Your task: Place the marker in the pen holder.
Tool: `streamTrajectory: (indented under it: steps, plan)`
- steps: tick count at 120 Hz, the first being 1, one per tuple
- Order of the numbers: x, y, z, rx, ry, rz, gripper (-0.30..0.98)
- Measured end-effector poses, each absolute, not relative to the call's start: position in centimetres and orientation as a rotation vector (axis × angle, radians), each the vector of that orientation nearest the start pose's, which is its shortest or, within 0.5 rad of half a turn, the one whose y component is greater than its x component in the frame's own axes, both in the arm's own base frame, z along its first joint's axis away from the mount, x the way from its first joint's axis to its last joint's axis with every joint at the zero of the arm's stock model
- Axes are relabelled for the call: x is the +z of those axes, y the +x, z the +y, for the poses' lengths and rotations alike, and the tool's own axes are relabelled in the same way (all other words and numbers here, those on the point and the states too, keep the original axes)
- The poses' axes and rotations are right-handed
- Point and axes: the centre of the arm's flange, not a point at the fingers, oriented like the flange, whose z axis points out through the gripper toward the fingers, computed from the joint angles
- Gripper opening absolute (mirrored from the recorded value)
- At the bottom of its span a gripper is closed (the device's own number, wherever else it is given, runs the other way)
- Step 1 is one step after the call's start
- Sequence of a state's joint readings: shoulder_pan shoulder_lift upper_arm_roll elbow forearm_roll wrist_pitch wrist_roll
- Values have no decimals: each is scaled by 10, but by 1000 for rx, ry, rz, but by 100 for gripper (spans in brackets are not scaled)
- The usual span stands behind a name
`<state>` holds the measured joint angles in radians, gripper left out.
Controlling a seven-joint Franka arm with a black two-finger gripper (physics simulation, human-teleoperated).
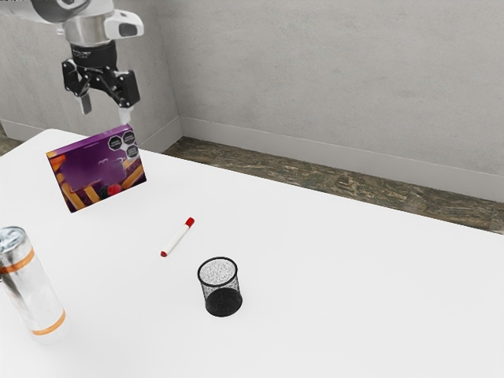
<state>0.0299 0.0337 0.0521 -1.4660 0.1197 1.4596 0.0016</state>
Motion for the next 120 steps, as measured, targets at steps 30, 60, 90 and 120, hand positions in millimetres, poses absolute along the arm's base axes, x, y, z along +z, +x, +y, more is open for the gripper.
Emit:
streamTrajectory:
  steps: [30,60,90,120]
  plan:
    - [579,562,63,135,-3010,-124,69]
    - [435,589,71,369,-2949,-103,69]
    - [338,618,70,393,-2955,-97,69]
    - [299,640,69,341,-2964,-96,69]
